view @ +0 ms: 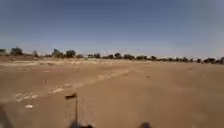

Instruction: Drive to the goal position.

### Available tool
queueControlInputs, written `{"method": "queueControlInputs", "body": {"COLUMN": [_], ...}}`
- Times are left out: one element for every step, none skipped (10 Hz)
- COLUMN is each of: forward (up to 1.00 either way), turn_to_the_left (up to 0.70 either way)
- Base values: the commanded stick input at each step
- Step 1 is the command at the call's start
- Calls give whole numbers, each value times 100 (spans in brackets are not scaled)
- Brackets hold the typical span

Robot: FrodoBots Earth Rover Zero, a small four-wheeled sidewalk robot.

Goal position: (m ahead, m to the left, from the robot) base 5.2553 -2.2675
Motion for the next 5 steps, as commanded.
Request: {"method": "queueControlInputs", "body": {"forward": [70, 70, 70, 70, 70], "turn_to_the_left": [0, 0, 0, 0, 0]}}
